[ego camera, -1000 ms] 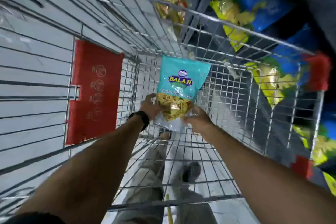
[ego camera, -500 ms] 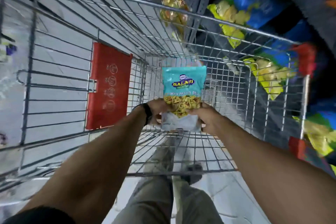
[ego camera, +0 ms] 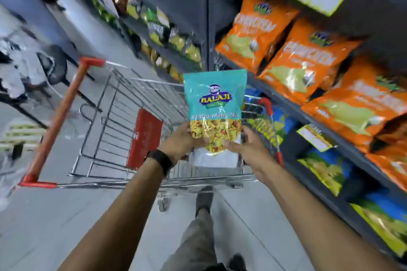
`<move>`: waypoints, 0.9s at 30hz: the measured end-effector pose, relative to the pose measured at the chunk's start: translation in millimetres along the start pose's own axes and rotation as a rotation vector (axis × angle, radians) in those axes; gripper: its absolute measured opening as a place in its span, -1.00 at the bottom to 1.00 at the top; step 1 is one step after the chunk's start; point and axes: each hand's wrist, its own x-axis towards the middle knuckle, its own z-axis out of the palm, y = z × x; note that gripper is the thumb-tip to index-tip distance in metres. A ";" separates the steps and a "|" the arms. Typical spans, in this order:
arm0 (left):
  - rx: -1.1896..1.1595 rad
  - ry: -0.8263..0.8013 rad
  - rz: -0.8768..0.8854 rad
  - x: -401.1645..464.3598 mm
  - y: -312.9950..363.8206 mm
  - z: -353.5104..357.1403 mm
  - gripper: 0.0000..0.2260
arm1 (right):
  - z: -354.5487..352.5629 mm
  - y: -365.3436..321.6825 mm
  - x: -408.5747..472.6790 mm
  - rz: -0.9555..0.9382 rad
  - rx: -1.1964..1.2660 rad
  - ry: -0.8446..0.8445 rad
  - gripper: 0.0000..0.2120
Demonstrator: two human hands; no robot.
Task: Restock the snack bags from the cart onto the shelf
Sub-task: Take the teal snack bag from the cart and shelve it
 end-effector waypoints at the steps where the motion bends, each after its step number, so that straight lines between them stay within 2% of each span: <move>1: -0.001 0.012 0.067 -18.2 16.2 8.4 -0.60 | -5.4 -12.9 -19.6 -0.071 0.016 0.016 -0.43; 4: 0.037 0.012 0.274 -60.5 69.4 32.9 -0.48 | -27.2 -58.3 -70.6 -0.308 0.039 0.059 -0.47; 7: 0.078 -0.018 0.496 -83.7 128.5 60.1 -0.49 | -54.9 -112.3 -110.8 -0.515 0.024 0.139 -0.40; 10: 0.087 -0.091 0.715 -94.5 193.2 87.2 -0.55 | -87.6 -170.2 -138.1 -0.717 0.016 0.243 -0.47; 15: 0.061 -0.176 0.953 -72.2 296.3 143.3 -0.49 | -146.6 -254.7 -162.7 -0.940 -0.086 0.511 -0.47; 20: 0.200 -0.232 1.004 -16.1 379.2 205.7 -0.22 | -201.9 -306.7 -137.4 -0.956 -0.077 0.749 -0.54; 23: 0.235 -0.244 1.021 21.9 406.2 224.3 -0.29 | -218.8 -324.1 -107.8 -0.912 -0.069 0.844 -0.57; 27: 0.255 -0.252 0.951 61.2 410.9 228.7 -0.34 | -220.9 -329.2 -71.9 -0.864 -0.098 0.903 -0.52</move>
